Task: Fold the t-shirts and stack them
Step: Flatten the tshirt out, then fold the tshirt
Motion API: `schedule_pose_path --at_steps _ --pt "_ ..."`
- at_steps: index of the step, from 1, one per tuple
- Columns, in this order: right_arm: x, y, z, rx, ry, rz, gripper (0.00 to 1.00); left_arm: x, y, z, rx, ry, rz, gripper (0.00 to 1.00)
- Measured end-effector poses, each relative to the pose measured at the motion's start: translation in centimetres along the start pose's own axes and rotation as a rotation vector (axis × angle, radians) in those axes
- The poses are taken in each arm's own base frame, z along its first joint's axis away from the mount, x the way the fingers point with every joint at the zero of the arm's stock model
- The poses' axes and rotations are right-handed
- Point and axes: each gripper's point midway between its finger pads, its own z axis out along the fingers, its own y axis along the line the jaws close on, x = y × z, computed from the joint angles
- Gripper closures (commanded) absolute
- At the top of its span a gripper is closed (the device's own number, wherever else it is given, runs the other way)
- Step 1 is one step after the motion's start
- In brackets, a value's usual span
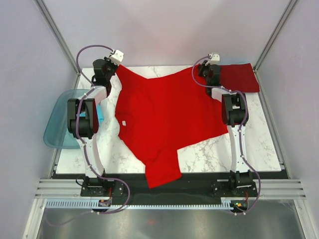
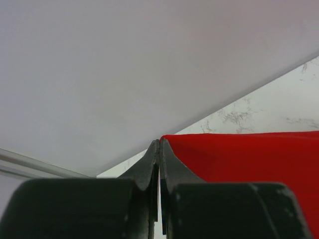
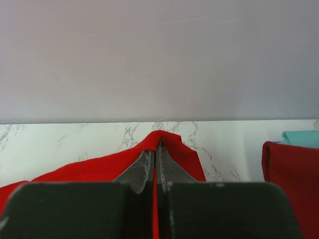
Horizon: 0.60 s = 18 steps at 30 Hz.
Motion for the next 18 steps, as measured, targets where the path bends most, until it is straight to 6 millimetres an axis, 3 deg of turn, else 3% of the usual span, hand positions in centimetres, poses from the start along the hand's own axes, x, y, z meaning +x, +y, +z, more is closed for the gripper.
schedule_pose_path --at_steps 8,12,18 --pt "-1.1 -0.3 0.2 -0.049 -0.015 -0.094 1.0 1.9 -3.6 -3.3 0.127 0.04 -0.024 0.98" --pt "-0.7 -1.0 0.1 -0.06 0.008 -0.146 1.0 0.1 -3.8 -5.0 0.147 0.017 -0.033 0.98" --pt "0.0 -1.8 -0.3 -0.087 0.043 -0.184 1.0 -4.4 -2.9 -6.9 0.152 -0.02 -0.029 0.98"
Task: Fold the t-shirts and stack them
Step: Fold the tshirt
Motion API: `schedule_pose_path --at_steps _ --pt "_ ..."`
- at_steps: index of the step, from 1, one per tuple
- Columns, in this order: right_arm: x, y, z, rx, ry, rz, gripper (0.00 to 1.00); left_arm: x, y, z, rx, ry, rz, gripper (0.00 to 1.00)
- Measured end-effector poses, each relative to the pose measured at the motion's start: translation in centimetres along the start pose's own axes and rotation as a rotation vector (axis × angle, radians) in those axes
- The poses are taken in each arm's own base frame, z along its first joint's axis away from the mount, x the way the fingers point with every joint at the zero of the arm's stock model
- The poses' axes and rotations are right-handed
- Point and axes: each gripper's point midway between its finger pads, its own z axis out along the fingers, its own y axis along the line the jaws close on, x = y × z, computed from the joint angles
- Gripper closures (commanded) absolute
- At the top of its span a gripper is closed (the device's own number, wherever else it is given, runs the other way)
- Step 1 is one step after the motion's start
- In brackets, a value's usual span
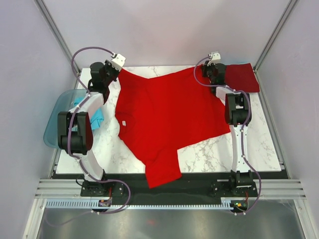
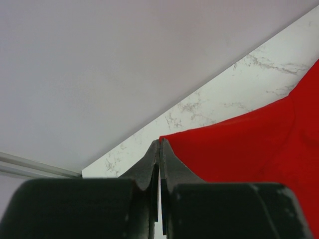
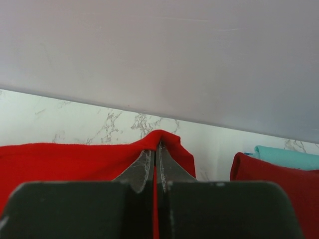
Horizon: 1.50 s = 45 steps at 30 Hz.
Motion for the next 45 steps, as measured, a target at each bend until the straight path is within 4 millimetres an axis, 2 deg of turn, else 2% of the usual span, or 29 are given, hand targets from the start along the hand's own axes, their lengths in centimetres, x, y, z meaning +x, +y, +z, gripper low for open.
schedule_pose_path --at_steps 4,11,17,25,28,39,42,45 --pt "0.6 -0.1 -0.5 -0.022 0.02 -0.028 1.0 -1.6 -0.8 -1.3 0.021 0.027 -0.004 0.98" --pt "2.4 -0.1 -2.0 -0.049 0.074 -0.05 1.0 -3.0 -3.5 -3.4 0.079 0.11 -0.019 0.98" --pt "1.4 0.7 -3.1 -0.082 0.086 -0.06 1.0 -2.8 -5.2 -5.2 0.117 0.194 -0.057 0.98" --pt "0.3 1.1 -4.9 -0.097 0.098 -0.101 1.0 -2.7 -6.9 -8.1 0.154 0.211 -0.135 0.98" --pt "0.3 1.2 -5.9 -0.097 0.112 -0.108 1.0 -2.6 -7.9 -9.0 0.176 0.229 -0.15 0.98" --pt "0.5 1.0 -8.9 -0.08 0.165 -0.179 1.0 -4.1 -11.8 -12.2 0.281 0.282 -0.155 0.98" --pt "0.8 0.8 -9.3 -0.069 0.175 -0.195 1.0 -4.7 -12.7 -13.2 0.3 0.3 -0.17 0.98" --pt "1.0 0.6 -9.5 -0.063 0.183 -0.211 1.0 -5.0 -14.6 -14.4 0.343 0.328 -0.172 0.98"
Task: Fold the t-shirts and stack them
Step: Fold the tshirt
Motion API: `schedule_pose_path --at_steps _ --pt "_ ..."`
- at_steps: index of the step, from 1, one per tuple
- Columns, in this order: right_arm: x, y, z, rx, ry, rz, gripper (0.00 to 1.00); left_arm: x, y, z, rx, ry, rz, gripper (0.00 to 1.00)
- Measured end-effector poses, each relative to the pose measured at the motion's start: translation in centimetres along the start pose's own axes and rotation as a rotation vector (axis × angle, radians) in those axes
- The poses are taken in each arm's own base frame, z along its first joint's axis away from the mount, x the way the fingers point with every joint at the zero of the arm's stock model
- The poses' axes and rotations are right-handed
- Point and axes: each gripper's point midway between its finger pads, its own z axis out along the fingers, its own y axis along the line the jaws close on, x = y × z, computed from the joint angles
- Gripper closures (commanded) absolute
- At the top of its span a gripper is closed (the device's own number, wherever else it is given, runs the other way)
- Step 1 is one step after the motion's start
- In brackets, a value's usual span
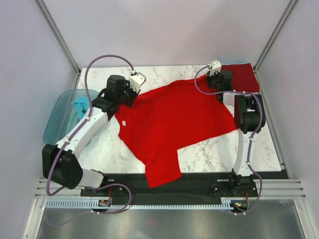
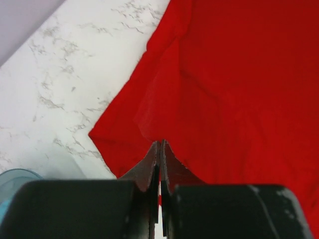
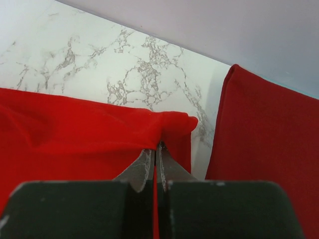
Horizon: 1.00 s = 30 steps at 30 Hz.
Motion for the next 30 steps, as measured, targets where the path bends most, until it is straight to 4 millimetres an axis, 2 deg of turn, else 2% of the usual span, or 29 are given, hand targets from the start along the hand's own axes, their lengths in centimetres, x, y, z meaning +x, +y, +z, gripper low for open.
schedule_pose_path --at_steps 5,13,24,30 --pt "0.6 -0.4 -0.2 0.015 0.018 -0.01 1.0 1.5 -2.3 -0.9 0.04 0.077 -0.018 0.98" --pt "1.2 -0.9 -0.9 0.04 0.038 -0.006 1.0 4.0 -3.9 -2.2 0.06 0.153 -0.059 0.98" --pt "0.0 -1.0 -1.9 0.054 0.028 -0.01 1.0 6.2 -2.6 -3.4 -0.039 0.261 -0.044 0.98" --pt "-0.3 -0.9 -3.1 0.059 0.032 -0.022 1.0 4.5 -2.4 -4.7 -0.053 0.211 -0.039 0.98"
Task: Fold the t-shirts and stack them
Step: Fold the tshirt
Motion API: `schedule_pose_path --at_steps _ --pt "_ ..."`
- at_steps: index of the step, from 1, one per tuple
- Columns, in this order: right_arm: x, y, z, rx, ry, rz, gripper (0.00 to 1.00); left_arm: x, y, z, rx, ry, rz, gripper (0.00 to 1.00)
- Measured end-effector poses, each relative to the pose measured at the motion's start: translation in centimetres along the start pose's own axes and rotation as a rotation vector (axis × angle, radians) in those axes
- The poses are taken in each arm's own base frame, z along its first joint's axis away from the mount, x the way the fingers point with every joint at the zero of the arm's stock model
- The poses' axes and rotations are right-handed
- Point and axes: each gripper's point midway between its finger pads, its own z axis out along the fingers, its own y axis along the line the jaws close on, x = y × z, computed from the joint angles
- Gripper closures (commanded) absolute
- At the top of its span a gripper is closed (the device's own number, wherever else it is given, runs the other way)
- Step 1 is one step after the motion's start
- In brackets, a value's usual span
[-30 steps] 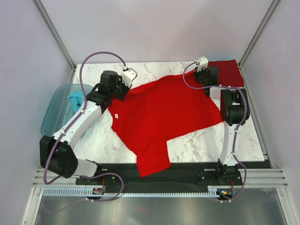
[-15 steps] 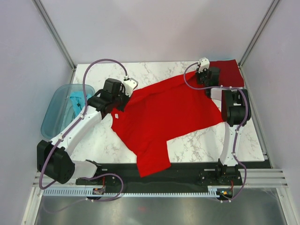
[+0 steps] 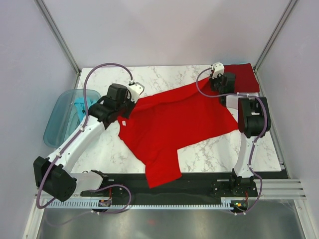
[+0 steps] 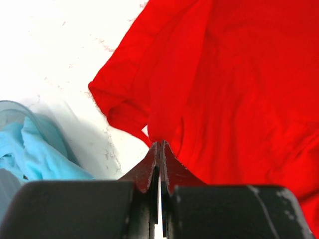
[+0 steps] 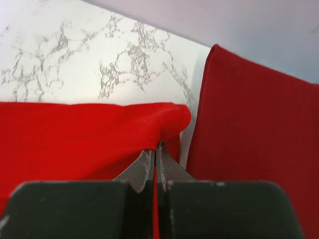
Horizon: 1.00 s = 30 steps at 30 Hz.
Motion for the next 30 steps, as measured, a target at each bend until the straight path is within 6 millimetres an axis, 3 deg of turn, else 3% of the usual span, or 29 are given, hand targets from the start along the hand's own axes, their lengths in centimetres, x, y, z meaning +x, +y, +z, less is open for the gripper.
schedule_pose_path --at_steps 5,11,12,14,18,22,26,30 --pt "1.6 0.4 -0.7 -0.002 0.036 -0.005 0.99 -0.6 -1.5 -0.8 0.055 -0.035 -0.004 0.98" --pt "3.2 0.3 -1.2 0.017 0.074 -0.014 0.91 1.7 -4.0 -0.6 0.132 0.052 0.012 0.98" --pt "3.3 0.3 -1.2 0.021 0.078 -0.016 0.88 2.2 -4.4 -0.4 0.145 0.077 0.015 0.89" --pt "3.5 0.1 -1.3 0.031 0.086 -0.01 0.78 3.4 -5.0 -0.1 0.16 0.134 0.019 0.82" --pt "3.6 -0.5 -1.7 0.068 0.119 -0.002 0.71 5.4 -5.4 -0.1 0.154 0.228 0.01 0.67" --pt "2.5 -1.4 -2.7 0.114 0.13 0.004 0.6 5.3 -5.3 -1.4 0.151 0.214 -0.017 0.64" --pt "0.5 -2.0 -4.3 0.146 0.13 0.033 0.62 4.2 -5.1 -2.7 0.145 0.167 -0.049 0.64" --pt "-1.9 -1.9 -6.3 0.164 0.131 0.139 0.63 2.6 -5.1 -2.6 0.138 0.144 -0.101 0.67"
